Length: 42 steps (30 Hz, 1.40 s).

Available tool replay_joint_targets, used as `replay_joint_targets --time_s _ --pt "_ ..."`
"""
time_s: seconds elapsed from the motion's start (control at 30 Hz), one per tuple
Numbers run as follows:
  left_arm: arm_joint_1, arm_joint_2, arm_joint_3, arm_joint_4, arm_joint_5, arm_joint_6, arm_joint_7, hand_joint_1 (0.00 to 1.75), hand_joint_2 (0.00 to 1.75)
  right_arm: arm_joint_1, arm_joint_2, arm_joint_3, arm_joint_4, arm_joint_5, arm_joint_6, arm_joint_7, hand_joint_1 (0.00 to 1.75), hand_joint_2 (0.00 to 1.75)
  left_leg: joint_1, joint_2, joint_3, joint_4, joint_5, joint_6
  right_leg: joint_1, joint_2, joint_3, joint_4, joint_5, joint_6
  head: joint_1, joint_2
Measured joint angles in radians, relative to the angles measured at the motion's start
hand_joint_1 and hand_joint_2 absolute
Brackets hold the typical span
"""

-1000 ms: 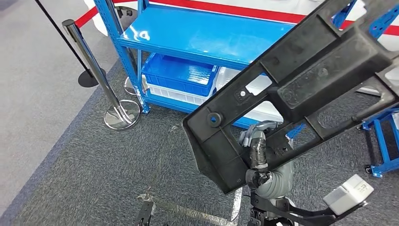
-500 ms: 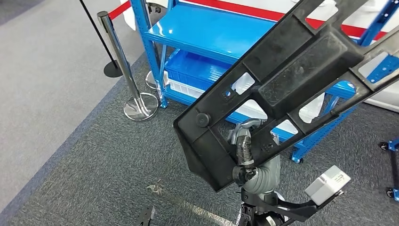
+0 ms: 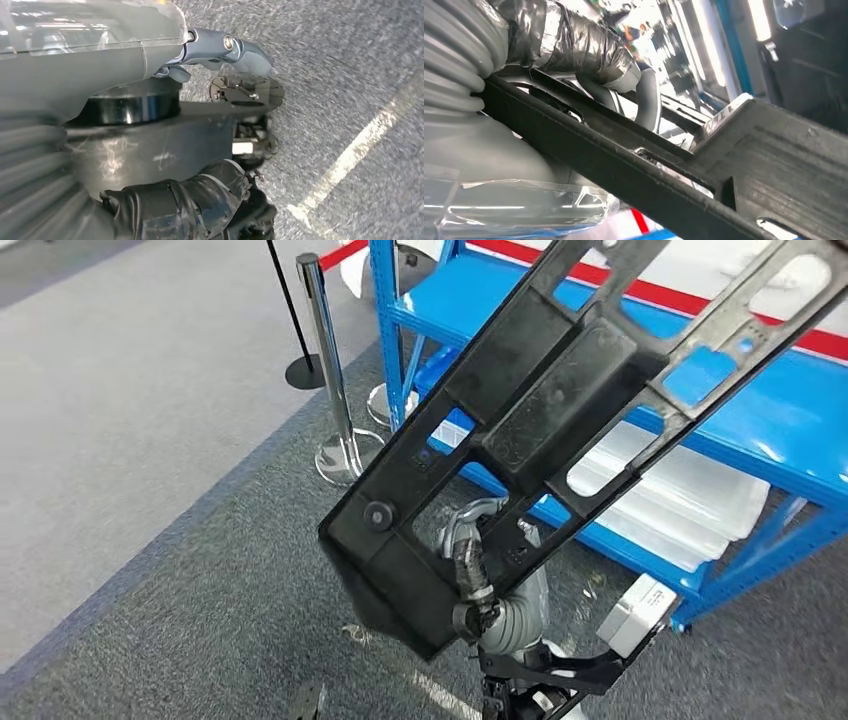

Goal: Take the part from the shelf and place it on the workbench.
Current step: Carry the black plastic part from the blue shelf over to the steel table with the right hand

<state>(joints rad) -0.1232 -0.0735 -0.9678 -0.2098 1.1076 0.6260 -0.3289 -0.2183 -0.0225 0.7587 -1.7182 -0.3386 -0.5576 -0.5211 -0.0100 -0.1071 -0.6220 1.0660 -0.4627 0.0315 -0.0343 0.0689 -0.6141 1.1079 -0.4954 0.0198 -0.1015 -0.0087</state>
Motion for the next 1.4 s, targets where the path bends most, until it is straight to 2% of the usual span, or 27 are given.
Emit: replay_joint_targets --time_s 0.03,0.1,0.17,0.23,0.3,0.33,0.37,0.4,0.47,0.53,0.6,0.67,0.77,0.8,0.83,0.87,0.9,0.97,1.03,1.1,1.13,1.2,1.27,1.3,1.33,1.37,1.4 --pt "0.002 0.000 0.000 0.000 -0.003 -0.002 0.002 0.00 1.75 0.001 0.000 0.002 0.003 -0.003 0.002 -0.004 1.75 1.75 0.001 -0.010 -0.008 0.006 -0.001 -0.005 0.001 0.009 0.002 -0.005 -0.006 0.000 0.000 0.000" --pt "0.007 0.001 0.000 0.000 -0.007 -0.006 0.001 0.00 1.75 0.003 0.000 0.007 0.007 -0.006 0.003 -0.013 1.75 1.75 0.003 -0.019 -0.019 0.008 0.002 -0.013 0.002 -0.009 0.002 -0.010 -0.002 -0.007 0.001 0.000" --pt "0.009 0.002 0.001 0.000 -0.006 -0.008 -0.003 0.00 1.75 0.001 0.002 0.011 0.010 -0.006 0.002 -0.018 1.75 1.75 0.001 0.024 -0.037 0.039 -0.017 -0.023 -0.001 -0.032 0.006 -0.018 0.003 -0.015 -0.007 0.000" --pt "0.007 0.002 0.001 0.000 -0.004 -0.008 -0.006 0.00 1.75 0.000 0.004 0.013 0.011 -0.005 0.001 -0.022 1.75 1.75 0.002 0.081 -0.085 0.137 -0.068 -0.036 -0.001 -0.059 0.009 -0.023 0.005 -0.019 -0.015 0.000" --pt "0.006 0.001 0.001 0.000 -0.003 -0.009 -0.007 0.00 1.75 0.000 0.005 0.014 0.014 -0.004 0.001 -0.025 1.75 1.75 0.009 0.097 -0.136 0.239 -0.104 -0.044 0.001 -0.089 0.010 -0.025 0.004 -0.020 -0.017 0.000" --pt "0.006 0.001 0.001 0.000 -0.002 -0.009 -0.007 0.00 1.75 0.000 0.005 0.015 0.016 -0.004 0.001 -0.026 1.75 1.75 0.011 0.099 -0.141 0.251 -0.099 -0.045 0.002 -0.103 0.010 -0.025 0.003 -0.020 -0.018 0.000" --pt "0.006 0.001 0.001 0.000 -0.002 -0.010 -0.007 0.00 1.75 0.000 0.005 0.016 0.018 -0.004 0.001 -0.026 1.75 1.75 0.013 0.102 -0.128 0.226 -0.077 -0.045 0.002 -0.115 0.011 -0.025 0.002 -0.020 -0.018 0.000" --pt "0.008 0.001 0.001 0.000 -0.002 -0.010 -0.006 0.00 1.75 0.000 0.006 0.016 0.019 -0.004 0.001 -0.026 1.75 1.75 0.013 0.108 -0.097 0.168 -0.044 -0.043 0.002 -0.126 0.012 -0.025 0.001 -0.020 -0.018 0.000" --pt "0.009 0.001 0.001 0.000 -0.002 -0.010 -0.006 0.00 1.75 -0.001 0.008 0.017 0.019 -0.004 0.001 -0.027 1.75 1.75 0.005 0.143 -0.029 0.038 0.001 -0.037 0.004 -0.144 0.018 -0.031 0.000 -0.017 -0.018 0.000" --pt "0.009 0.001 0.001 0.000 -0.002 -0.010 -0.005 0.00 1.75 -0.001 0.009 0.018 0.020 0.001 -0.002 -0.027 1.75 1.75 -0.008 0.162 -0.002 -0.019 0.009 -0.027 0.007 -0.159 0.023 -0.039 0.001 -0.011 -0.017 0.000" --pt "0.011 0.002 0.001 0.000 -0.007 -0.011 0.003 0.00 1.75 -0.002 0.012 0.022 0.022 0.013 -0.014 -0.023 1.75 1.75 -0.010 0.143 0.003 -0.030 0.014 -0.015 0.007 -0.172 0.031 -0.045 0.000 0.000 -0.017 0.000" --pt "0.013 0.003 0.001 0.000 -0.024 -0.013 0.023 0.00 1.75 -0.002 0.017 0.027 0.024 0.029 -0.037 -0.016 1.75 1.75 -0.006 0.124 0.017 -0.048 0.022 0.000 0.006 -0.146 0.029 -0.022 -0.019 0.008 -0.015 0.000" --pt "0.004 0.003 0.000 0.000 -0.062 -0.017 0.057 0.00 1.75 0.010 0.019 0.034 0.024 0.047 -0.083 -0.012 1.75 1.75 -0.004 0.094 0.025 -0.056 0.027 0.023 0.010 -0.082 -0.045 0.141 -0.099 0.002 -0.008 0.000" --pt "0.001 0.003 -0.002 0.000 -0.073 -0.018 0.063 0.00 1.75 0.018 0.018 0.034 0.024 0.053 -0.098 -0.010 1.75 1.75 -0.005 0.081 0.024 -0.054 0.026 0.025 0.012 -0.075 -0.075 0.194 -0.115 0.001 -0.007 0.000" --pt "-0.001 0.003 -0.003 0.000 -0.083 -0.020 0.067 0.00 1.75 0.028 0.016 0.034 0.023 0.063 -0.112 -0.007 1.75 1.75 -0.005 0.067 0.024 -0.051 0.026 0.025 0.013 -0.072 -0.091 0.218 -0.113 0.000 -0.007 0.000" --pt "-0.002 0.003 -0.005 0.000 -0.091 -0.024 0.069 0.00 1.75 0.038 0.014 0.034 0.020 0.078 -0.123 -0.002 1.75 1.75 -0.006 0.053 0.023 -0.047 0.024 0.025 0.014 -0.071 -0.091 0.206 -0.093 -0.001 -0.007 0.000" --pt "-0.004 0.003 -0.007 0.000 -0.099 -0.028 0.069 0.00 1.75 0.047 0.012 0.034 0.016 0.102 -0.129 0.007 1.75 1.75 -0.005 0.038 0.023 -0.041 0.021 0.023 0.014 -0.065 -0.072 0.158 -0.058 -0.001 -0.007 0.000" --pt "-0.011 0.003 -0.011 0.000 -0.113 -0.037 0.069 0.00 1.75 0.068 0.010 0.030 0.001 0.165 -0.135 0.029 1.75 1.75 -0.006 0.011 0.014 -0.020 0.012 0.014 0.008 -0.027 -0.020 0.036 -0.003 0.000 -0.007 0.000" --pt "-0.021 0.004 -0.018 0.000 -0.123 -0.043 0.073 0.00 1.75 0.090 0.008 0.018 -0.020 0.223 -0.137 0.051 1.75 1.75 -0.005 -0.009 0.000 -0.003 0.006 0.006 0.006 0.001 0.003 -0.017 0.008 0.000 -0.007 0.000" --pt "-0.026 0.005 -0.024 0.000 -0.126 -0.044 0.078 0.00 1.75 0.107 0.007 0.007 -0.041 0.252 -0.138 0.069 1.75 1.75 -0.002 -0.025 -0.009 -0.002 0.008 -0.001 0.009 -0.011 0.004 -0.020 0.010 -0.008 -0.007 0.000" --pt "-0.026 0.007 -0.026 0.000 -0.126 -0.047 0.080 0.00 1.75 0.113 0.007 0.001 -0.049 0.257 -0.139 0.075 1.75 1.75 -0.002 -0.021 -0.011 0.000 0.006 -0.005 0.009 -0.021 0.006 -0.024 0.012 -0.013 -0.008 0.000" --pt "-0.027 0.009 -0.027 0.000 -0.126 -0.059 0.081 0.00 1.75 0.128 0.007 -0.010 -0.067 0.254 -0.139 0.080 1.75 1.75 -0.003 0.023 -0.034 0.044 -0.021 -0.016 0.004 -0.045 0.013 -0.033 0.015 -0.021 -0.015 0.000" --pt "-0.032 0.009 -0.029 0.000 -0.126 -0.070 0.080 0.00 1.75 0.139 0.005 -0.018 -0.082 0.237 -0.139 0.079 1.75 1.75 0.001 0.078 -0.089 0.154 -0.075 -0.029 0.004 -0.072 0.016 -0.038 0.015 -0.025 -0.022 0.000" --pt "-0.034 0.009 -0.030 0.000 -0.124 -0.072 0.081 0.00 1.75 0.141 0.005 -0.020 -0.086 0.230 -0.139 0.081 1.75 1.75 0.006 0.091 -0.119 0.210 -0.095 -0.034 0.005 -0.087 0.016 -0.038 0.014 -0.025 -0.021 0.000" --pt "-0.036 0.009 -0.030 0.000 -0.122 -0.072 0.082 0.00 1.75 0.141 0.004 -0.021 -0.087 0.229 -0.139 0.085 1.75 1.75 0.010 0.097 -0.137 0.245 -0.102 -0.037 0.005 -0.101 0.016 -0.038 0.013 -0.026 -0.022 0.000" --pt "-0.037 0.009 -0.030 0.000 -0.120 -0.072 0.085 0.00 1.75 0.141 0.004 -0.021 -0.086 0.236 -0.139 0.091 1.75 1.75 0.012 0.100 -0.138 0.246 -0.091 -0.039 0.005 -0.114 0.016 -0.038 0.012 -0.025 -0.022 0.000" --pt "-0.037 0.009 -0.031 0.000 -0.124 -0.073 0.090 0.00 1.75 0.142 0.005 -0.021 -0.086 0.252 -0.139 0.097 1.75 1.75 0.013 0.103 -0.119 0.209 -0.065 -0.038 0.005 -0.126 0.018 -0.038 0.010 -0.025 -0.022 0.000"
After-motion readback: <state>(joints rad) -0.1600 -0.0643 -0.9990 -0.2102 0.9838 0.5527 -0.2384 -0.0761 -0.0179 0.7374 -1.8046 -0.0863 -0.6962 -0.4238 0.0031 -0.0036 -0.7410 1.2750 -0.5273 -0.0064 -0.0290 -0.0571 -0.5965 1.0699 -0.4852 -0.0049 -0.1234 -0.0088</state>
